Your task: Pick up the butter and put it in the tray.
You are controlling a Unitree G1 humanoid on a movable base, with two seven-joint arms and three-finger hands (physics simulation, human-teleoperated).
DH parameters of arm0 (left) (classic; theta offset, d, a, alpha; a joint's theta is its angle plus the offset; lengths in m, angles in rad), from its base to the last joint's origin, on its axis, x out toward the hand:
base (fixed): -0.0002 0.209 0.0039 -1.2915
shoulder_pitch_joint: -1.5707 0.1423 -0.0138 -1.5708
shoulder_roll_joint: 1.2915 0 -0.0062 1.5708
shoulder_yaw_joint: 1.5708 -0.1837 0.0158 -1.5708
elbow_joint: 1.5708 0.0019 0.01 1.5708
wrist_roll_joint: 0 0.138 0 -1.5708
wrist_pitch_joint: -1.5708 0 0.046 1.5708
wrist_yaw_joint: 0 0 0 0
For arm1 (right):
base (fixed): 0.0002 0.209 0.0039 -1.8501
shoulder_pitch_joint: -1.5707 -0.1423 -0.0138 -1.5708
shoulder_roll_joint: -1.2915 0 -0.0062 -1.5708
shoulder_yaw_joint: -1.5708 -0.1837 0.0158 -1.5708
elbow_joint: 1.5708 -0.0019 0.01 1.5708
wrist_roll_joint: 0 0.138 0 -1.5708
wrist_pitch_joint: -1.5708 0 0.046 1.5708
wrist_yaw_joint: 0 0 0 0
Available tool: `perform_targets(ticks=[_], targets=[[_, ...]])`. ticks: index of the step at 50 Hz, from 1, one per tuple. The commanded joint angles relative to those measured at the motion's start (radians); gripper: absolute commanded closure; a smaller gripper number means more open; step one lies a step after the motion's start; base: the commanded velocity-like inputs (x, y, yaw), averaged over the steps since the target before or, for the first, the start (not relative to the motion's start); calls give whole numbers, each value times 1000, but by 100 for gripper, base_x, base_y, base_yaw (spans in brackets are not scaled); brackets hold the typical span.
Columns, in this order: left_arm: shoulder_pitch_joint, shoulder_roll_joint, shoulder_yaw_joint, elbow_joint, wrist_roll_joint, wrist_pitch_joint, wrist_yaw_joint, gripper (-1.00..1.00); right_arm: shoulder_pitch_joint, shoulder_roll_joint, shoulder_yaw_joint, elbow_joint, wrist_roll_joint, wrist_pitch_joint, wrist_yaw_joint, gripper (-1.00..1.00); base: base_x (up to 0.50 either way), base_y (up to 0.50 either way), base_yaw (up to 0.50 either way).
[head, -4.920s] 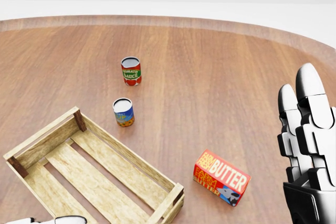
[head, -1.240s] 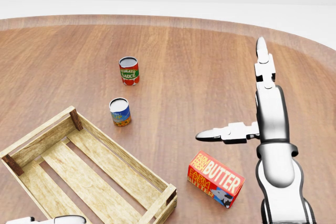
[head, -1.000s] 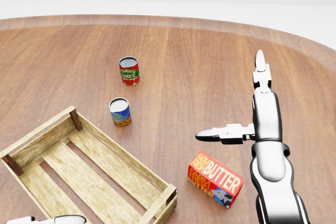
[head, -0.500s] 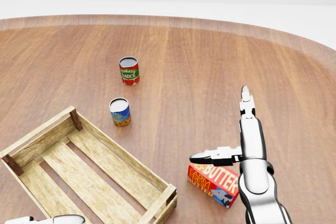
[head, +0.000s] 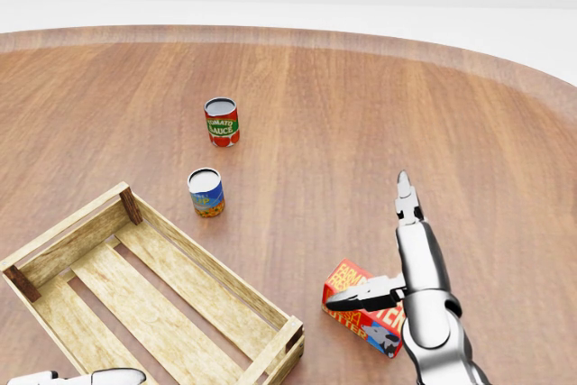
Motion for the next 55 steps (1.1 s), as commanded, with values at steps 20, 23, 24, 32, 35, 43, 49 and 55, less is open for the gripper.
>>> perform_targets(ticks=[20,23,24,32,35,43,49,55], targets=[[-6,5,-5,12,7,1,8,-100,-18,4,10,147,-88,0,-9,-100,0,0,0],[-7,6,-1,10,2,2,6,-100,-22,4,12,159,-91,0,-10,-100,0,0,0],[-8,6,1,10,0,3,5,-100,-24,5,12,164,-92,0,-11,-100,0,0,0],[-5,-1,10,3,-6,3,-4,-100,-26,6,17,208,-107,0,-19,-100,0,0,0],[-10,0,13,10,-5,3,-4,-100,-35,5,15,241,-104,0,-24,-100,0,0,0],[-12,3,-1,20,6,3,4,-100,-47,-7,5,288,-115,0,-64,-100,0,0,0],[-17,6,3,22,2,7,6,-100,-59,-10,10,305,-124,0,-68,-100,0,0,0],[-20,7,-1,30,6,6,10,-100,-91,-12,11,387,-123,0,-87,-100,0,0,0]])
